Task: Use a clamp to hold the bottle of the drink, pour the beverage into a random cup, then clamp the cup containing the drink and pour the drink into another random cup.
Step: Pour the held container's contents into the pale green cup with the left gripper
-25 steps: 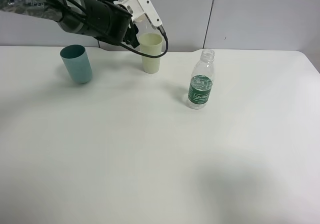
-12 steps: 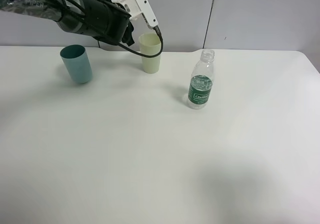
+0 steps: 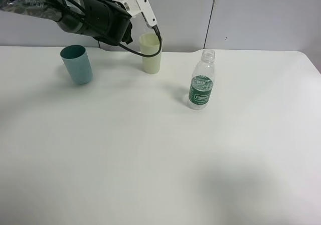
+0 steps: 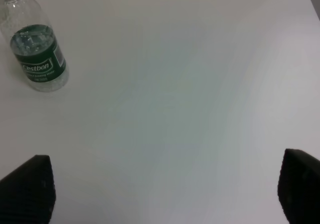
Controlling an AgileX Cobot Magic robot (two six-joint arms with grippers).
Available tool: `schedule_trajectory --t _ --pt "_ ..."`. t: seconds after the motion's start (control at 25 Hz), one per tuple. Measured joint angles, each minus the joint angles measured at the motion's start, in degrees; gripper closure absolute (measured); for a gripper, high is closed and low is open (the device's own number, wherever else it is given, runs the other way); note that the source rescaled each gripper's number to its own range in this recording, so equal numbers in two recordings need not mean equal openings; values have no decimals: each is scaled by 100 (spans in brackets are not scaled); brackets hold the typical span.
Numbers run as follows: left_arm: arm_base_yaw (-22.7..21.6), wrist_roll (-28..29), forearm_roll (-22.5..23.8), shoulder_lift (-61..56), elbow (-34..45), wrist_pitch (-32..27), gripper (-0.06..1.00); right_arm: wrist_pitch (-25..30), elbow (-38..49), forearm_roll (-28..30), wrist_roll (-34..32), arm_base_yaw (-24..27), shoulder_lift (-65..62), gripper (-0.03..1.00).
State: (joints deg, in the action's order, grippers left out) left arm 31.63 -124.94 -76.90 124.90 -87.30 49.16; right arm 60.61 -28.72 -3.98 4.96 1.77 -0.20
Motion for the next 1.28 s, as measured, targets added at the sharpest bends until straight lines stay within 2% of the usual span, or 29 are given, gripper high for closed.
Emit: schedule_trajectory --t 0.44,1.04,1.28 --pt "0 -129 154 0 0 148 94 0 0 0 0 0 0 19" --pt "-2 -755 337 0 0 189 94 0 0 0 0 0 0 19" --pt "-2 -813 376 0 0 189 94 0 0 0 0 0 0 19"
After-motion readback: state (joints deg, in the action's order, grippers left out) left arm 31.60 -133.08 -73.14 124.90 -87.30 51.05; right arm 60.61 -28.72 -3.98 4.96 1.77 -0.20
